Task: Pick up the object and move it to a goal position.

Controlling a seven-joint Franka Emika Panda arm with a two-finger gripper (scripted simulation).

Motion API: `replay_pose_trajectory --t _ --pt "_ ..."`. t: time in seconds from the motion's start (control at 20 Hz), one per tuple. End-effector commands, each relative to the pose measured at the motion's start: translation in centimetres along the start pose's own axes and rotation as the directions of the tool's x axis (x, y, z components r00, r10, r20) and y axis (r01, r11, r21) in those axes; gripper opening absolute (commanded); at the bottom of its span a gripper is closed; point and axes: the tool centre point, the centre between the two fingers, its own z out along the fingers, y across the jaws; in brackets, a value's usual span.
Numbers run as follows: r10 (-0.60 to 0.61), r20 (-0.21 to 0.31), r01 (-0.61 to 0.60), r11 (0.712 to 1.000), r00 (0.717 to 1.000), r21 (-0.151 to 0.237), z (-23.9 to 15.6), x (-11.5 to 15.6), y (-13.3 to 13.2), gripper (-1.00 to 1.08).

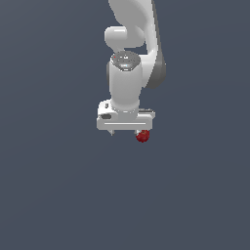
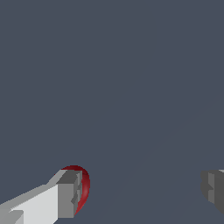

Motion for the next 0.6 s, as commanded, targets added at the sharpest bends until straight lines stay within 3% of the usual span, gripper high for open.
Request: replay_pose_trajectory --t 0.0,0.55 --pt "0.000 0.000 0.000 1.000 1.000 0.000 0.0 0.0 0.0 1.00" --pt "0.030 0.020 -0.030 1.000 0.999 -0.010 1.8 -0.7 2.9 1.00"
